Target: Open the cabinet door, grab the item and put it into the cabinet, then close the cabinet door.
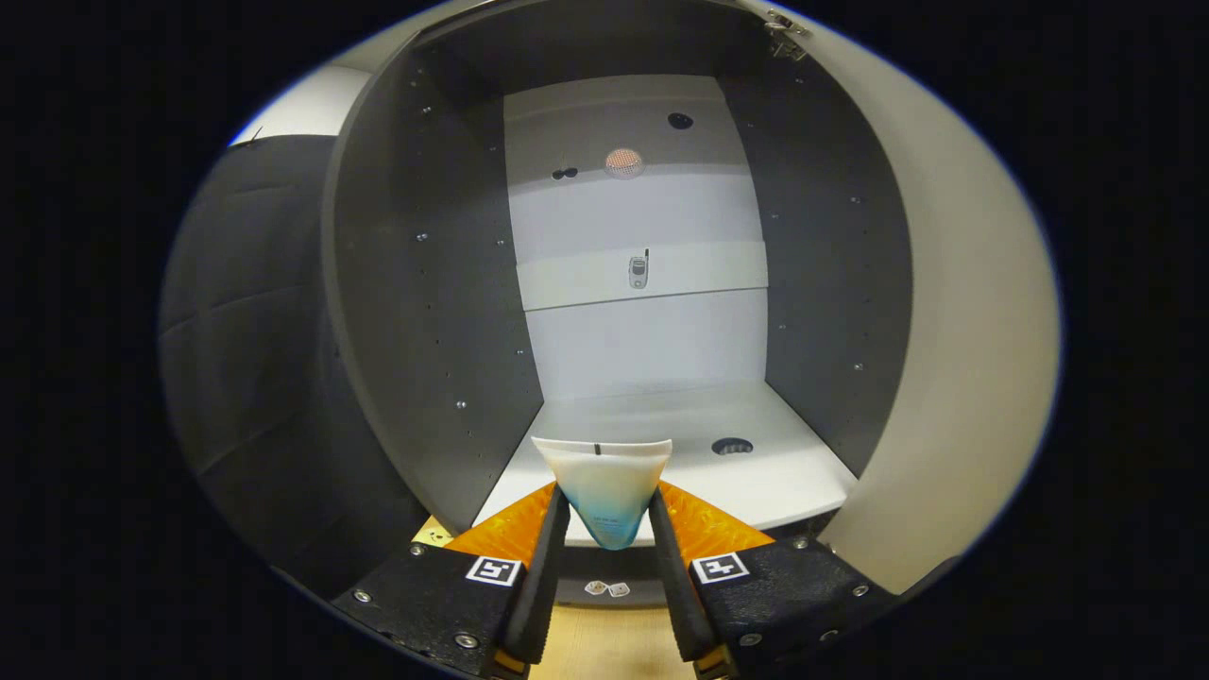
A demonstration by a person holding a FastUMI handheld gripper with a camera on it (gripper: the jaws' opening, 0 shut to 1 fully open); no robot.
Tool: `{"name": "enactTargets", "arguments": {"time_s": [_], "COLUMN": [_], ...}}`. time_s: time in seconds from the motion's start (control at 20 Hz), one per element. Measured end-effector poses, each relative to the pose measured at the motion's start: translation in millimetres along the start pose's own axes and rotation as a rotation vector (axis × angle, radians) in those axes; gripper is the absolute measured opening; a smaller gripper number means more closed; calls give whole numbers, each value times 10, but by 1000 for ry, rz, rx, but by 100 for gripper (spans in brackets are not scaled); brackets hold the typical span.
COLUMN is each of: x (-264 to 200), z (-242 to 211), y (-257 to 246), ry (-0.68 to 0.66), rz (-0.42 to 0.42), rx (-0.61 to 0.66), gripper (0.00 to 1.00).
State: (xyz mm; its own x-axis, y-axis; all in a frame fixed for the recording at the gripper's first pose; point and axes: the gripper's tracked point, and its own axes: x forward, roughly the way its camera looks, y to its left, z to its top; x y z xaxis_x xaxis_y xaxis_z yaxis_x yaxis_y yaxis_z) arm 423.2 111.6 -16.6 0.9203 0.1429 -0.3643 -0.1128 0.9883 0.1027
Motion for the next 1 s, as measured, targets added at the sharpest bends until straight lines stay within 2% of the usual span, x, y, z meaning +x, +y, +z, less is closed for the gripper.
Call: {"name": "enactTargets", "arguments": {"time_s": [0.3, 0.65, 0.7, 0.75, 0.8, 0.9, 0.95, 1.0], "x": [482, 621, 621, 603, 579, 459, 389, 310], "z": [-33, -70, -76, -66, -46, 17, 45, 58], "y": [110, 111, 112, 104, 93, 85, 91, 115], "ry": [80, 92, 94, 90, 79, 42, 25, 7], "rz": [-20, -36, -37, -41, -47, -59, -56, -49], "rx": [-49, -48, -50, -55, -61, -56, -49, -43], "gripper": [52, 56, 59, 69, 73, 90, 95, 94]}}
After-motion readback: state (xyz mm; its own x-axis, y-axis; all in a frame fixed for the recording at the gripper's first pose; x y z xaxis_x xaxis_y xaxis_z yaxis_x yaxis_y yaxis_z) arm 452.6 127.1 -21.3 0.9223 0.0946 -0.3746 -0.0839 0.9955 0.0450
